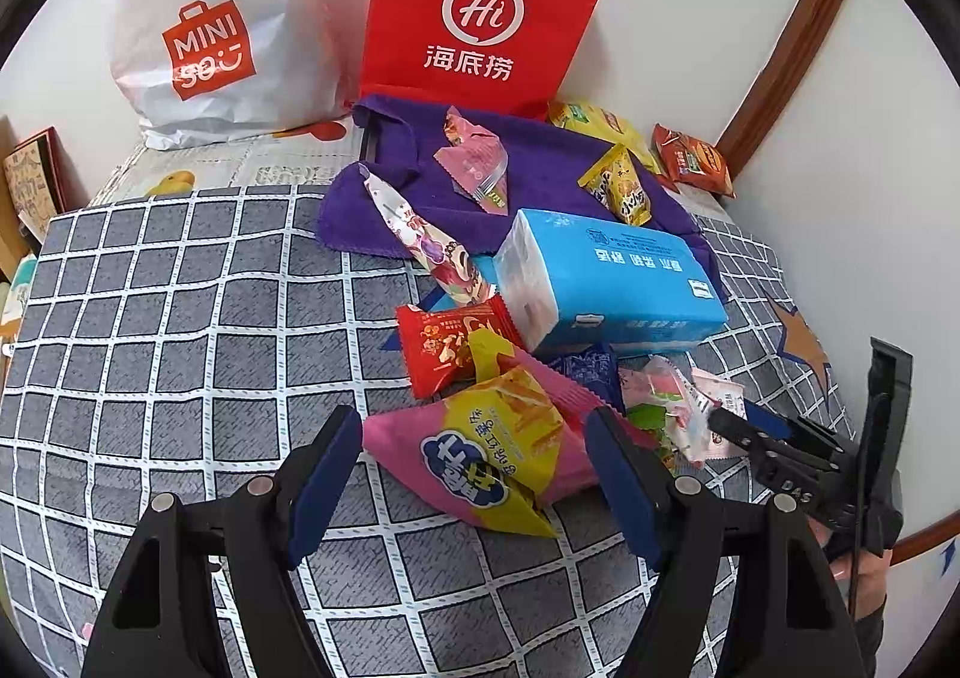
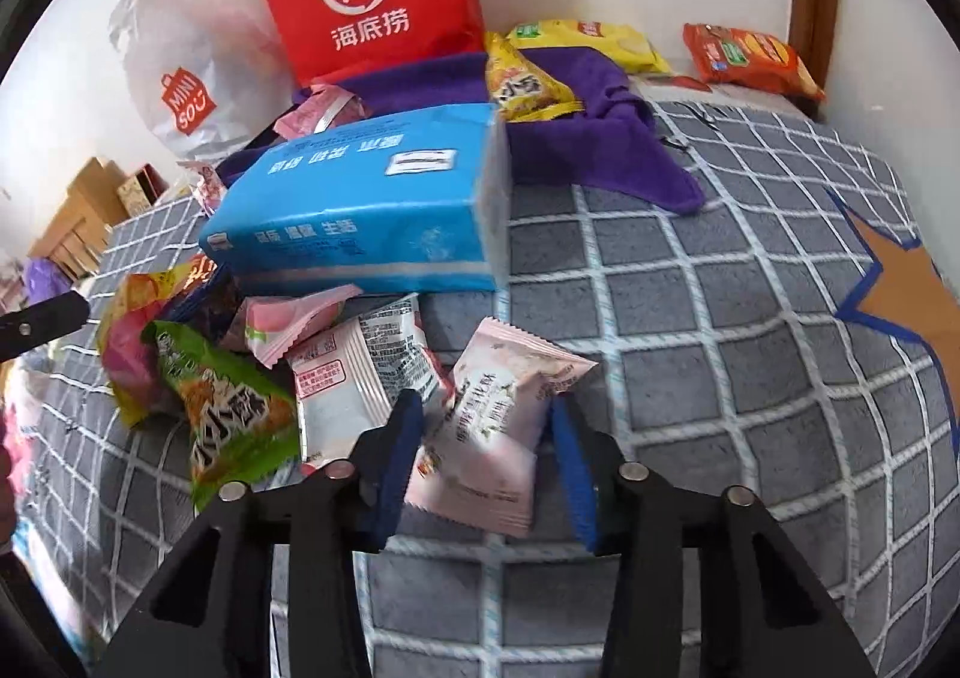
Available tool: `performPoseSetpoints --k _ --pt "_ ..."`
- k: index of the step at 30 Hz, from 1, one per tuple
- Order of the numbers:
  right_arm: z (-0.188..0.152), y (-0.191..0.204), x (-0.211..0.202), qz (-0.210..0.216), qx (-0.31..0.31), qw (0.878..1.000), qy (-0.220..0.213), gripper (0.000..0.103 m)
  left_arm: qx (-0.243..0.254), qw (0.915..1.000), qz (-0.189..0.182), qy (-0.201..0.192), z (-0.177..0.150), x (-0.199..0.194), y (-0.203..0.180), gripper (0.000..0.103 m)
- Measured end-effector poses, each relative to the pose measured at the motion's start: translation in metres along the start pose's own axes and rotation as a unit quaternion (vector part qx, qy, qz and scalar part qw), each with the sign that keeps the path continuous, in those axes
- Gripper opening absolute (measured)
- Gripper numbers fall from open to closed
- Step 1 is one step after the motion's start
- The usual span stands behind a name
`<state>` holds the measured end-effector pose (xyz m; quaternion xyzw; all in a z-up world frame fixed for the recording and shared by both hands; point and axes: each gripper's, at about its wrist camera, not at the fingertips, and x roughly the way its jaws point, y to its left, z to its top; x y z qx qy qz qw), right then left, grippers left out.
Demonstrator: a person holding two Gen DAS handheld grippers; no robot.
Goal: Organize snacks
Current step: 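Grasp the pink cookie packet with the right gripper while the left reaches the pink-yellow bag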
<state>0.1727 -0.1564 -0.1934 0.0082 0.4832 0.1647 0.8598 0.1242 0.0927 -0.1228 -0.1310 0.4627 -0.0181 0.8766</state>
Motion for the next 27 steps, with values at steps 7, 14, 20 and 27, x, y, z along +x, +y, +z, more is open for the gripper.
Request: performPoseSetpoints --k 7,14,20,27 --pt "-0.008 -0.019 -0.011 -0.017 -0.016 1.000 0.008 0.034 0.004 0.9999 -0.005 0.009 -0.001 0.009 -0.010 0.075" --pt "-0.004 -0.008 -0.002 -0.011 -0.013 1.000 0.006 0.045 0.011 0.9999 -0.005 0.011 -0.004 0.009 -0.017 0.075" --pt "0.001 0.001 0.010 -0.042 -0.035 0.999 -0.001 0.045 0.005 1.0000 0.004 0.005 -0.005 0.001 -0.007 0.075" --pt "0.000 -0.017 0.000 -0.049 -0.036 0.998 0.003 0.038 -0.009 0.9999 0.010 0.003 -0.006 -0.003 0.007 0.075"
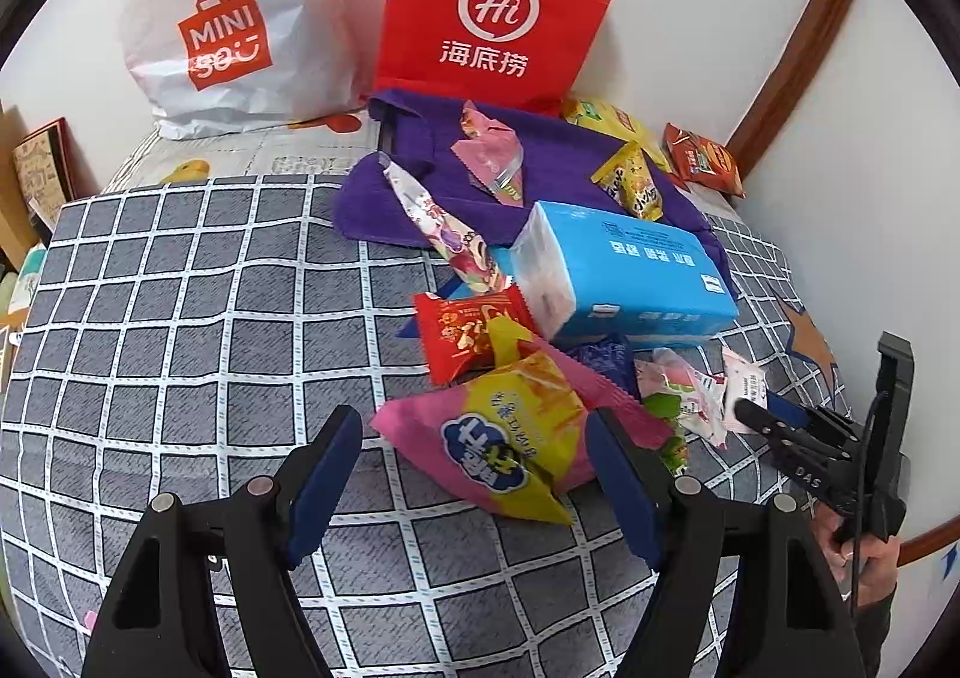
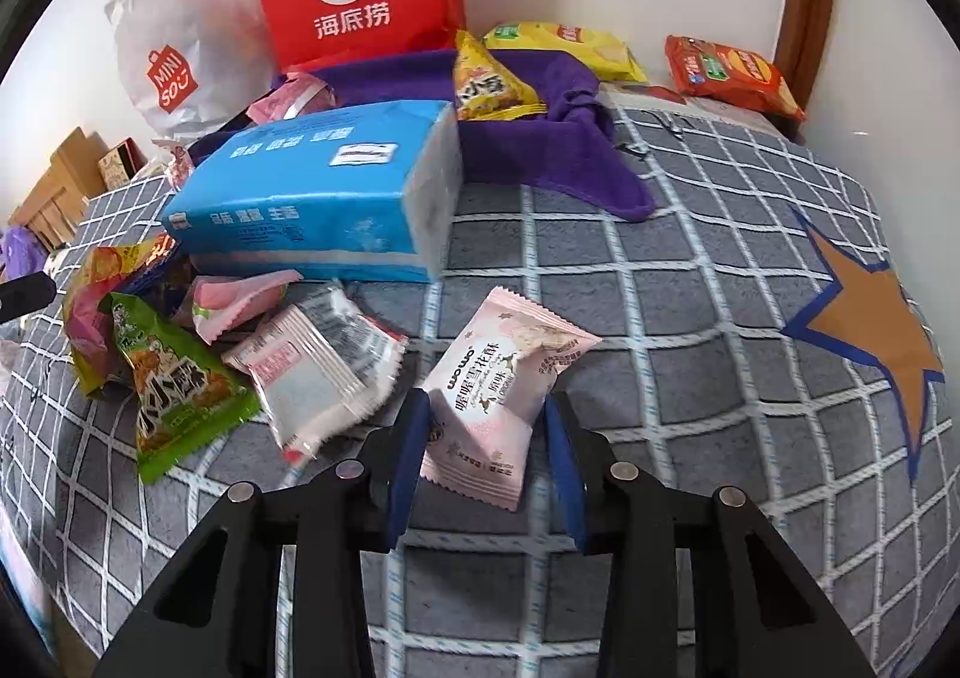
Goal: Organize snacks
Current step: 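Grasp the pink cookie packet with the right gripper while the left reaches the pink-yellow bag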
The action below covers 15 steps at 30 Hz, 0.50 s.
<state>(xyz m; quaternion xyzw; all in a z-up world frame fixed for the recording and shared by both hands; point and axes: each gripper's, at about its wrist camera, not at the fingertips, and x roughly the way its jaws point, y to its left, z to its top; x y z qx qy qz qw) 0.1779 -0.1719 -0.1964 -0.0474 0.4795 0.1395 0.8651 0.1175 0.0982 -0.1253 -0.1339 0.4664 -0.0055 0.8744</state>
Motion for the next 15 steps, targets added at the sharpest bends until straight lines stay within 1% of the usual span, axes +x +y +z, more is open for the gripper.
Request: performPoseSetpoints --k 2,5,6,10,15 --pt "-0.001 -0.007 -0.003 -0.007 0.003 1.000 0.002 0.039 -0.001 1.0000 -0.001 0.000 0.001 0.001 0.000 0.075" --pt "0.000 -0.016 -0.007 -0.002 0.023 1.000 0.003 0.042 0.000 1.0000 -0.003 0.000 0.001 0.003 -0.001 0.075" --pt "0.000 -0.017 -0.007 0.002 0.030 1.000 0.005 0.042 0.001 1.0000 -0.004 0.000 0.001 0.003 -0.002 0.075" --pt "0.002 -0.012 -0.004 0.031 0.047 0.998 0.008 0.050 0.005 1.0000 -0.006 0.001 0.000 0.004 -0.004 0.075" --pt "0.009 -0.004 0.010 0.021 0.056 0.998 0.012 0.052 0.008 1.0000 -0.003 0.003 -0.002 0.003 -0.001 0.075"
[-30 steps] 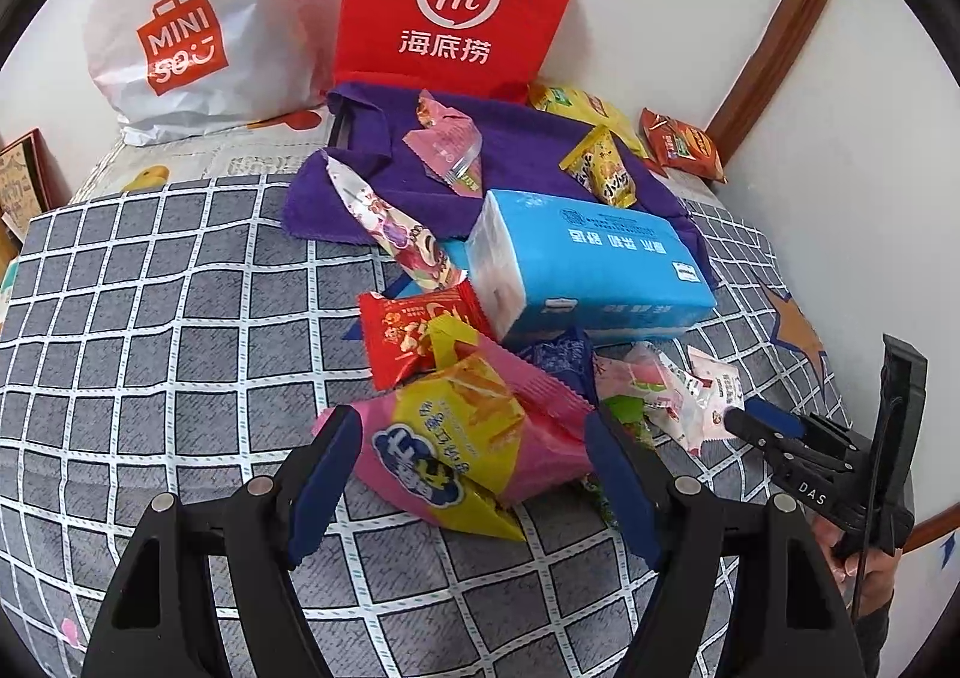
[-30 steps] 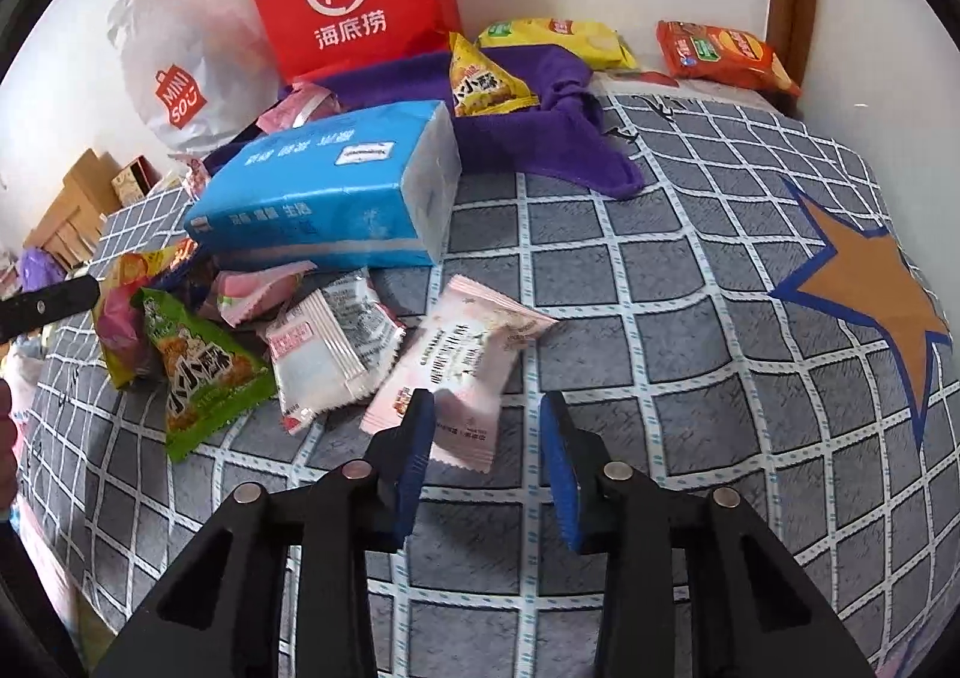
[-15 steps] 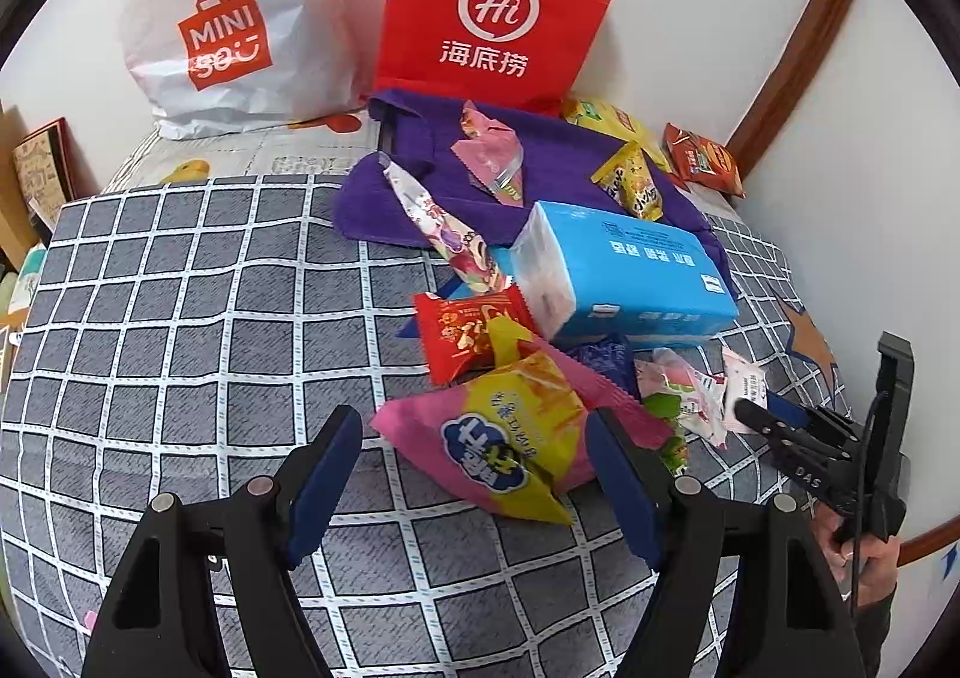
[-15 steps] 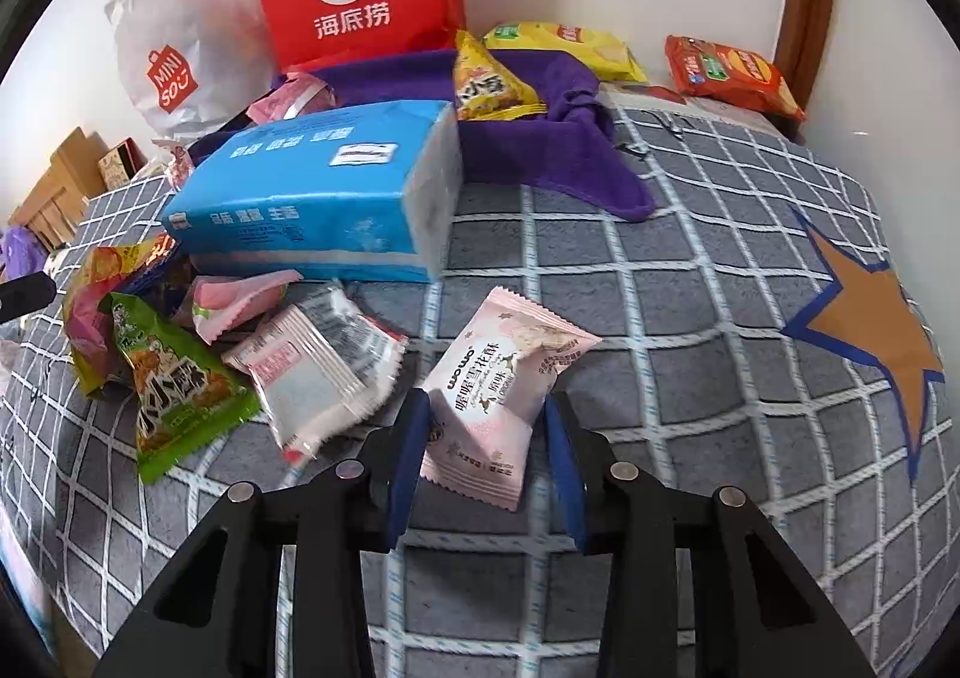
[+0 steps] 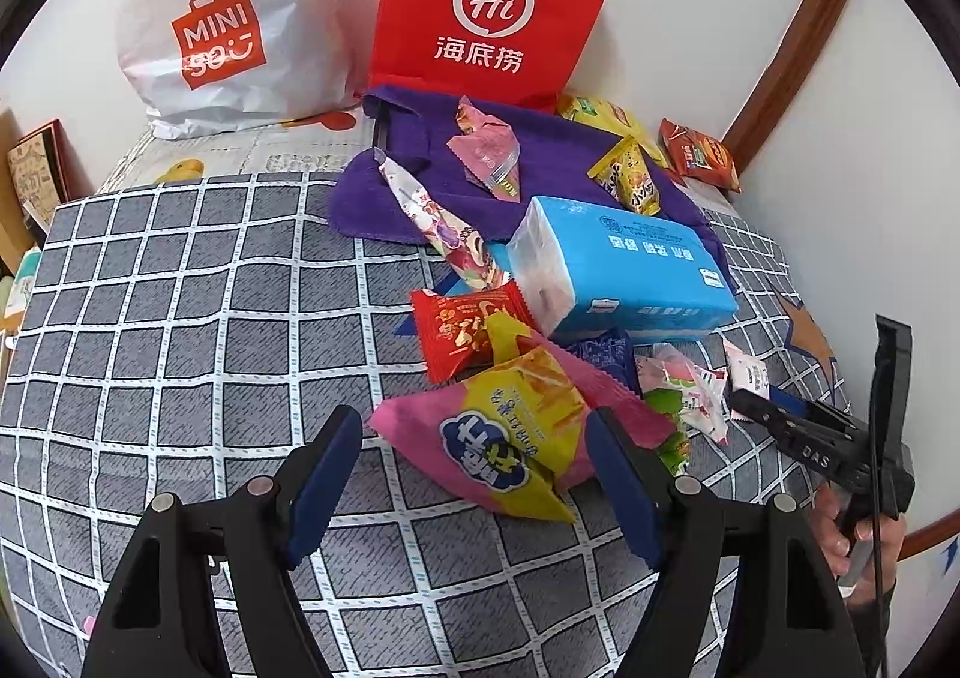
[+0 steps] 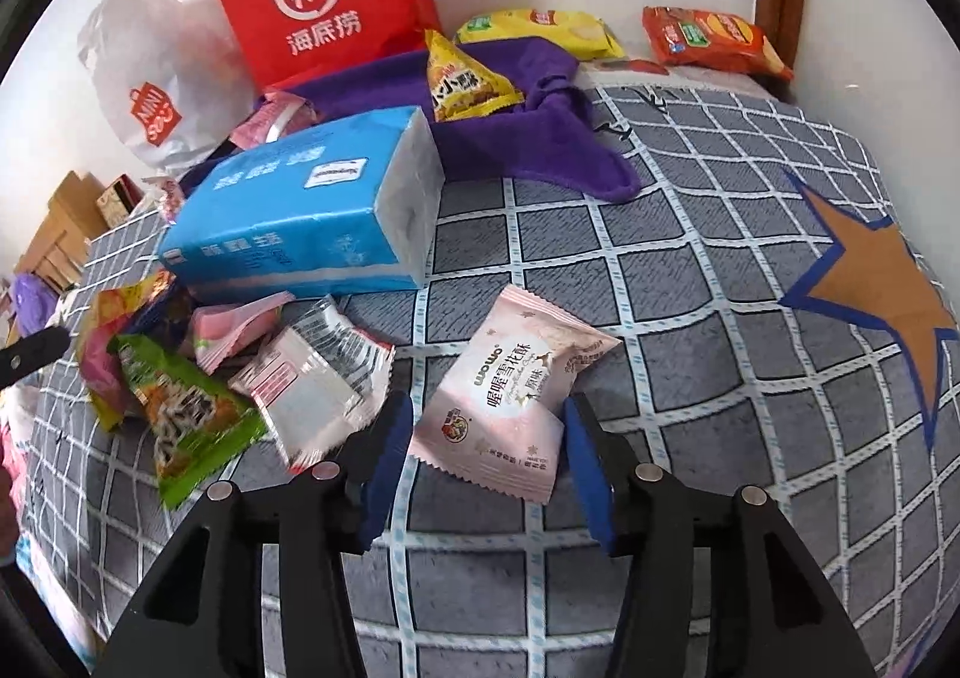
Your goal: Organize snacks
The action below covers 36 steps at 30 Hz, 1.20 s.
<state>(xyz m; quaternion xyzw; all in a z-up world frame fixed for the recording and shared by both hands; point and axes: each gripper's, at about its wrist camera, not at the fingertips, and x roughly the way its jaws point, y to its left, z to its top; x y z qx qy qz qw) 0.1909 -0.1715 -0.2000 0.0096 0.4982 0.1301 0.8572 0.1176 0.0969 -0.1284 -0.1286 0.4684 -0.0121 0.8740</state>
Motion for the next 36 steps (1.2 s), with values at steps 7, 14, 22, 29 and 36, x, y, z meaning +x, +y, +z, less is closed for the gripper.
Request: performPoseSetpoints --k 7,14,22,29,36 --pt "0.009 0.006 0.010 -0.031 -0.015 0.999 0.000 0.052 -0.004 1.0000 0.001 -0.001 0.002 -0.001 0.008 0.075" --pt "0.012 0.009 0.015 -0.059 -0.033 0.998 -0.014 0.053 0.003 0.9999 -0.012 0.004 0.002 0.003 0.004 0.075" --pt "0.008 0.006 0.015 -0.053 -0.045 0.997 -0.031 0.052 0.026 0.9994 -0.019 0.010 0.010 0.015 -0.014 0.075" --pt "0.008 0.004 0.014 -0.044 -0.042 0.998 -0.034 0.052 0.029 0.9989 -0.013 0.034 0.010 0.039 -0.016 0.076" --pt "0.008 0.003 0.014 -0.041 -0.040 0.998 -0.034 0.053 0.024 0.9984 -0.023 0.045 0.006 0.053 -0.016 0.083"
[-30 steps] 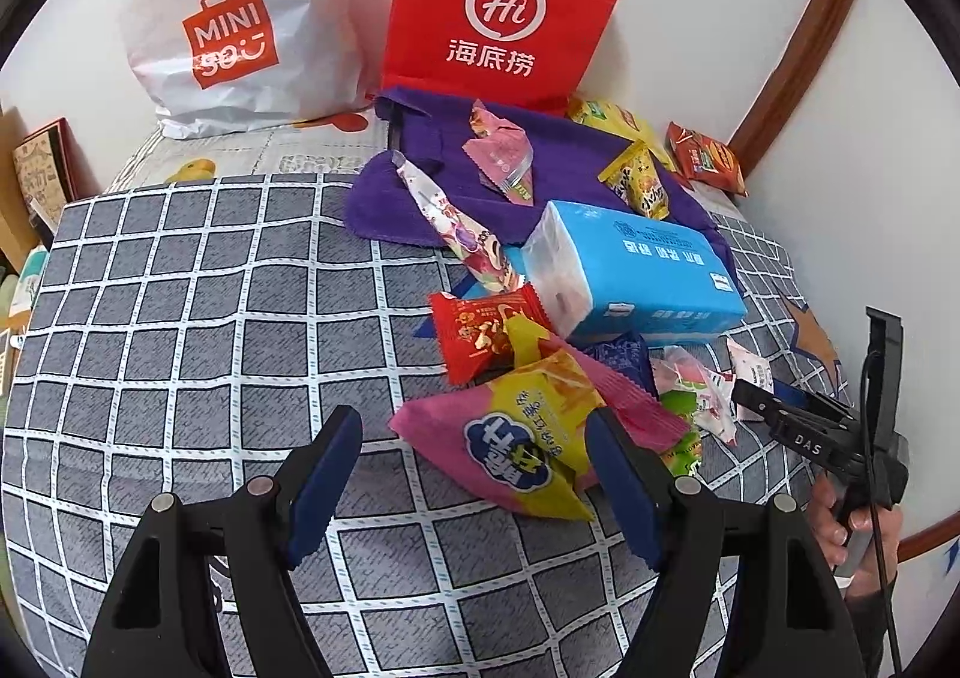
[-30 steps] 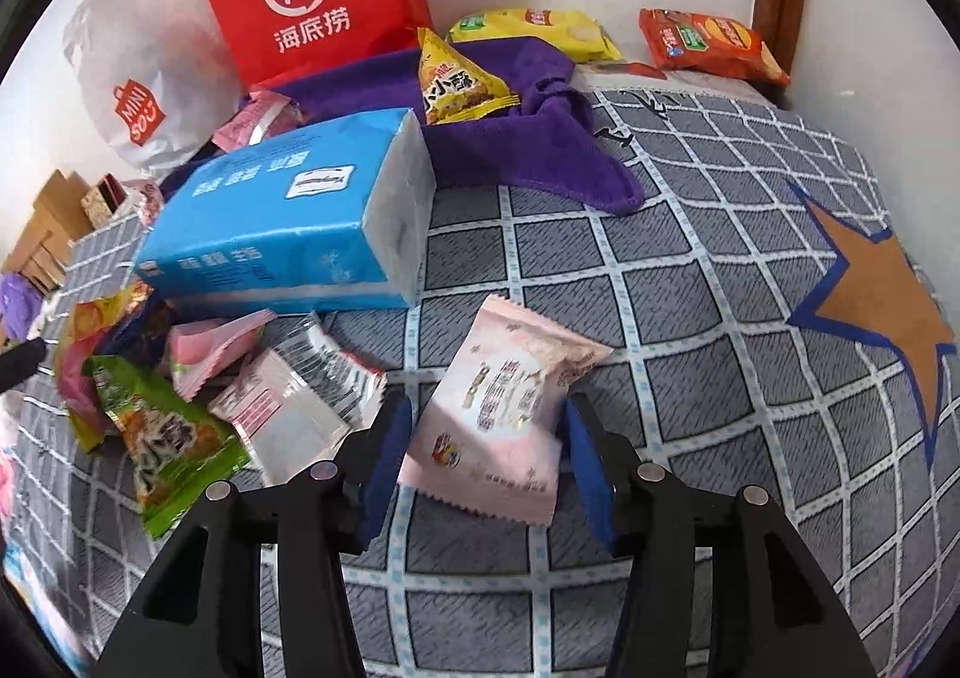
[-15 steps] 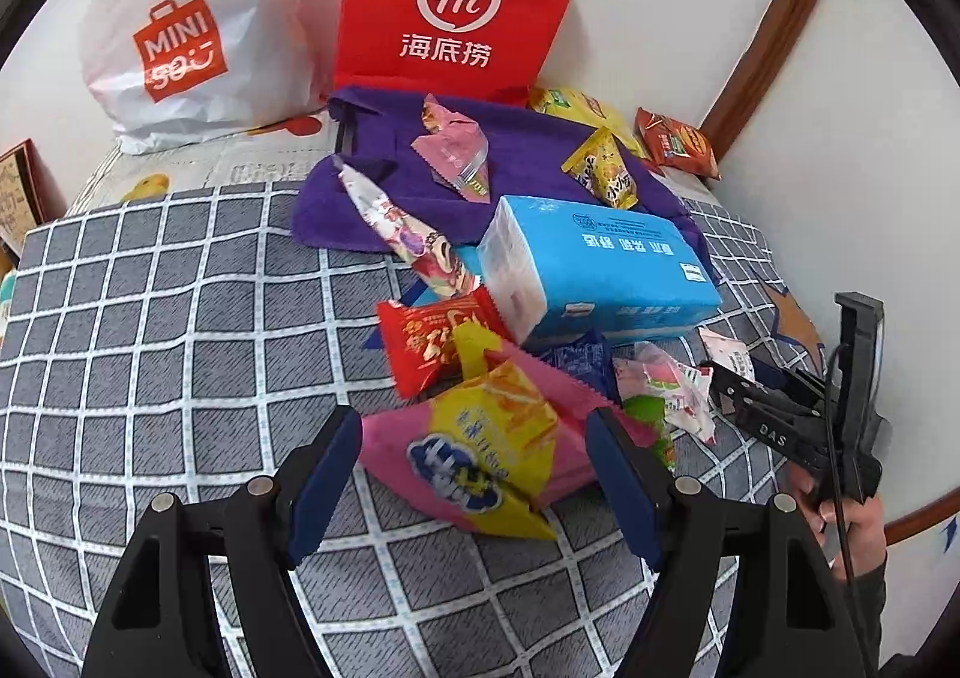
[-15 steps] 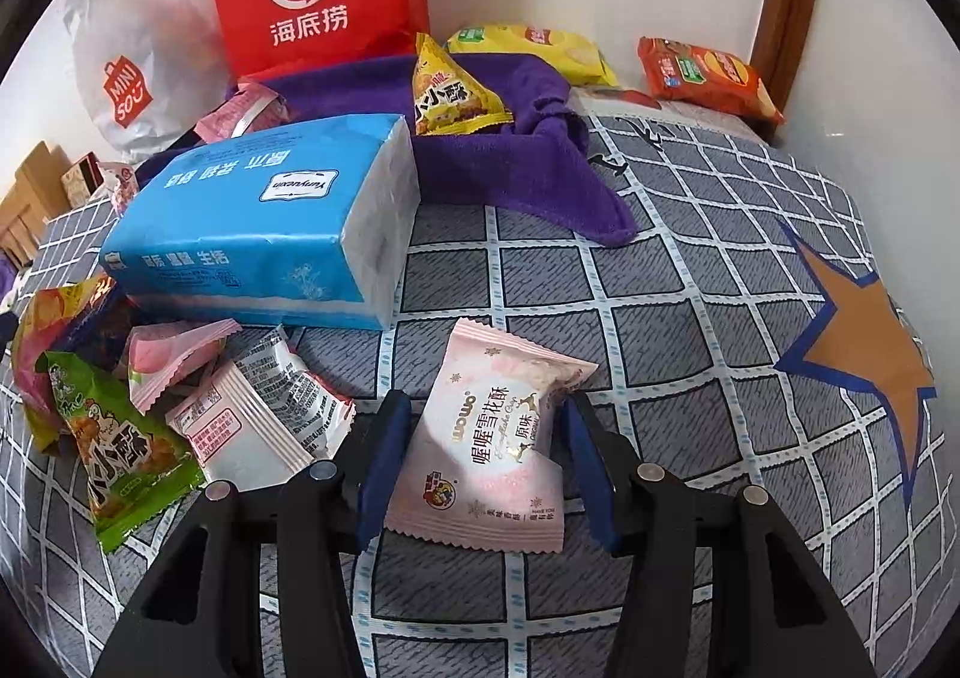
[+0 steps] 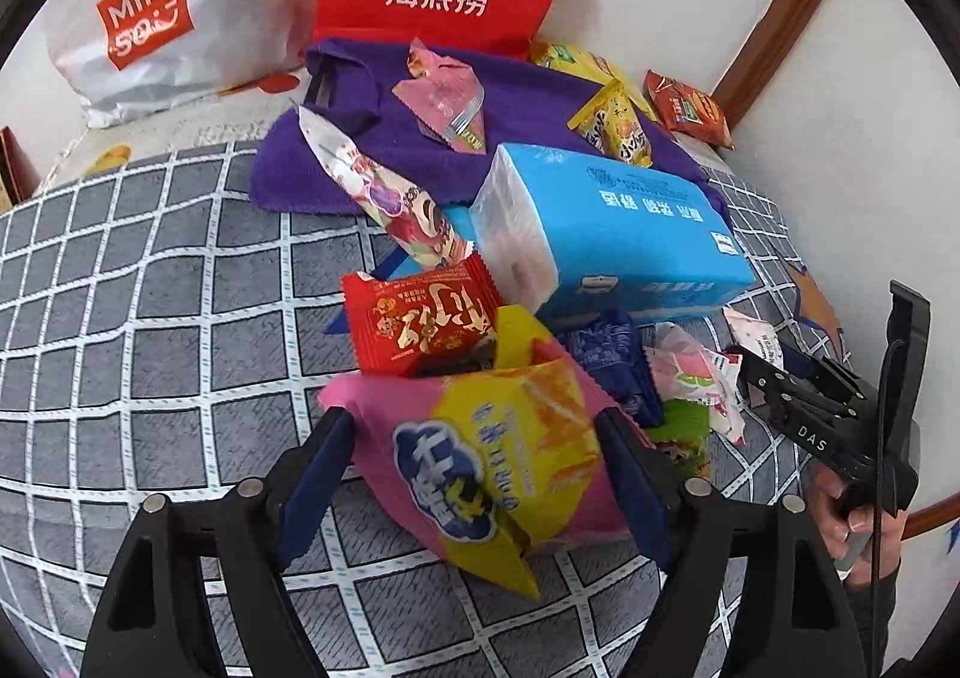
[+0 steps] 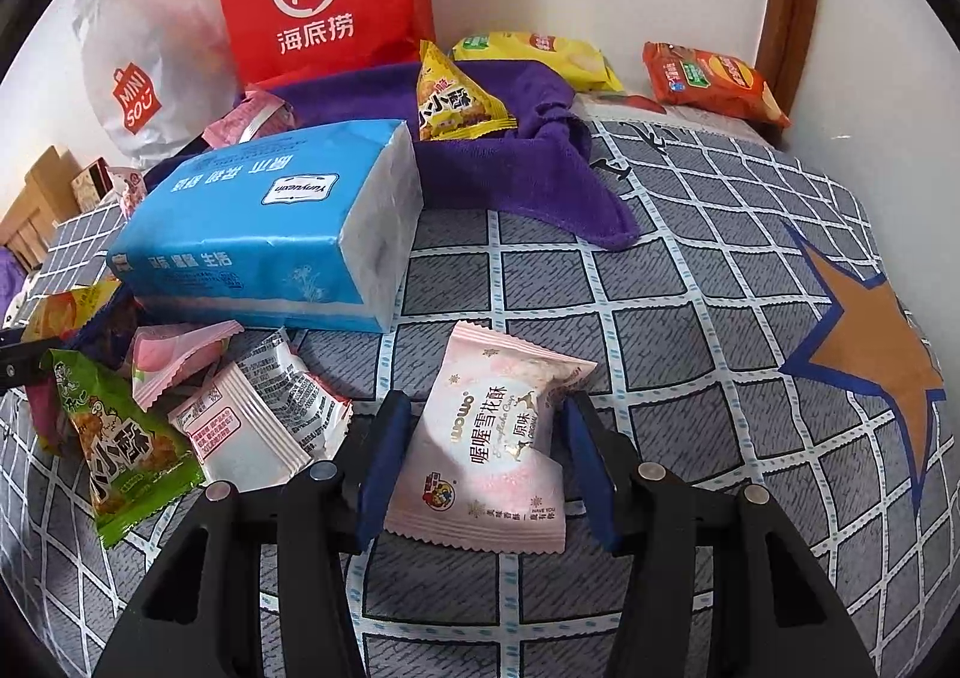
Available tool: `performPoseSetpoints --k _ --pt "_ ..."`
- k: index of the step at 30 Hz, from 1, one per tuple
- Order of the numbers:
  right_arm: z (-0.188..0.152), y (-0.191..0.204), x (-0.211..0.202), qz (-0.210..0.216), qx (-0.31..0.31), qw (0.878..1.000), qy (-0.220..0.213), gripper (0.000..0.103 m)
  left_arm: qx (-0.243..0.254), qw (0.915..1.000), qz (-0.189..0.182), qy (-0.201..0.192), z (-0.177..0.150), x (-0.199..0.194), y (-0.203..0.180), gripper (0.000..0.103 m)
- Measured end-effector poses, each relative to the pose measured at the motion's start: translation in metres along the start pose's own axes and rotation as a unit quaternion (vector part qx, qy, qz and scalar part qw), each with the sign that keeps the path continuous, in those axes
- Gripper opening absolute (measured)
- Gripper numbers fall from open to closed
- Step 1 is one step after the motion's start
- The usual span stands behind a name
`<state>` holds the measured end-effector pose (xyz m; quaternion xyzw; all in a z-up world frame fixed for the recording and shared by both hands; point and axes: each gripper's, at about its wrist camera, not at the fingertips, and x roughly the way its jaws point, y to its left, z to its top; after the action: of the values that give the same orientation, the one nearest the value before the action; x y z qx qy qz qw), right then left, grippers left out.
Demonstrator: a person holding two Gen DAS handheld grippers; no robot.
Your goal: Organize snacks
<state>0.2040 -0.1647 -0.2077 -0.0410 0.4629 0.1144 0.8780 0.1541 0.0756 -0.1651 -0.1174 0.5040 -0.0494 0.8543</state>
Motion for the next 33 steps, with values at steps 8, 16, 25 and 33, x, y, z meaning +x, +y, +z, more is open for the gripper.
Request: performPoseSetpoints --k 8,16,25,33 --pt "0.000 0.000 0.000 0.000 0.001 1.000 0.000 0.053 -0.002 1.0000 -0.007 -0.005 -0.002 0.001 0.002 0.082" --pt "0.001 -0.001 -0.001 0.002 0.005 1.000 -0.003 0.047 -0.010 0.9993 -0.032 -0.019 -0.007 -0.014 0.007 0.059" --pt "-0.004 0.000 -0.017 0.000 0.006 1.000 -0.005 0.045 -0.007 0.9983 -0.045 -0.036 -0.013 -0.031 0.010 0.047" --pt "-0.005 0.002 -0.042 -0.007 0.006 1.000 -0.019 0.045 -0.004 0.9971 -0.054 -0.054 -0.019 -0.048 0.008 0.046"
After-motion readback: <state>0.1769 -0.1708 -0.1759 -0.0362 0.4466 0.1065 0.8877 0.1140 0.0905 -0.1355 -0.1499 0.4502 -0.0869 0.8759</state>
